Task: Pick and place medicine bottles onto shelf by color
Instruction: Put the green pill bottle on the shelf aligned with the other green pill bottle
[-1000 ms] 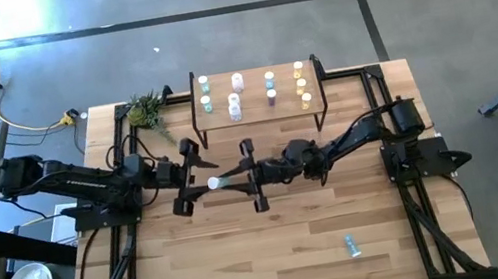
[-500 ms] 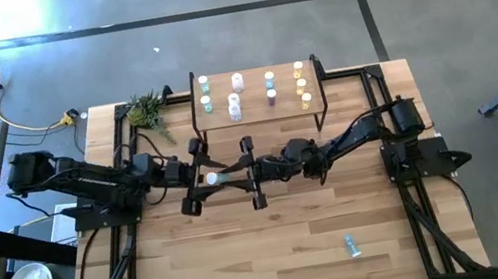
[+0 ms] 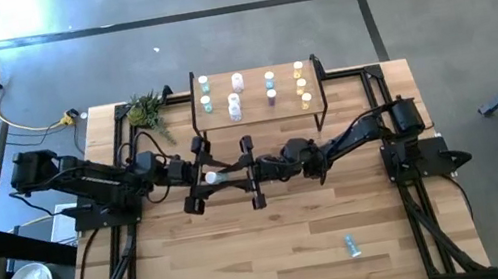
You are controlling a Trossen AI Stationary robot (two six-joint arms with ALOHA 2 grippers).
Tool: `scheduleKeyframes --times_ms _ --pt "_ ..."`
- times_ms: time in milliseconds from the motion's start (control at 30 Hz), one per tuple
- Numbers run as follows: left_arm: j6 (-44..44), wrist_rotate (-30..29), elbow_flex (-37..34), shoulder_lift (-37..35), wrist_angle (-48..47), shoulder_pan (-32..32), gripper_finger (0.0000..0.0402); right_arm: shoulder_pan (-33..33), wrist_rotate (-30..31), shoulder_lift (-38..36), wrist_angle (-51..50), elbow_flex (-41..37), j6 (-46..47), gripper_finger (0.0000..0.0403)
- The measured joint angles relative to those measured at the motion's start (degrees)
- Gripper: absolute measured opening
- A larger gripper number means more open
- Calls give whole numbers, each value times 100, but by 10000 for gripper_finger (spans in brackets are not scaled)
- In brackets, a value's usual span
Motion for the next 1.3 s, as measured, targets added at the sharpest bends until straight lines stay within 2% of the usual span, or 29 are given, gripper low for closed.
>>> scheduleKeyframes --times_ms 333,633,867,1300 --pt "-26 65 -2 0 81 -4 198 4 -31 -13 -93 4 8 87" --pt "-527 305 11 -122 324 -32 197 -10 121 31 -356 -39 5 87" --pt "-643 214 4 -138 166 -26 197 -7 120 9 -289 -31 3 87" --pt "-405 139 4 -127 107 -13 197 11 63 2 29 -26 180 87"
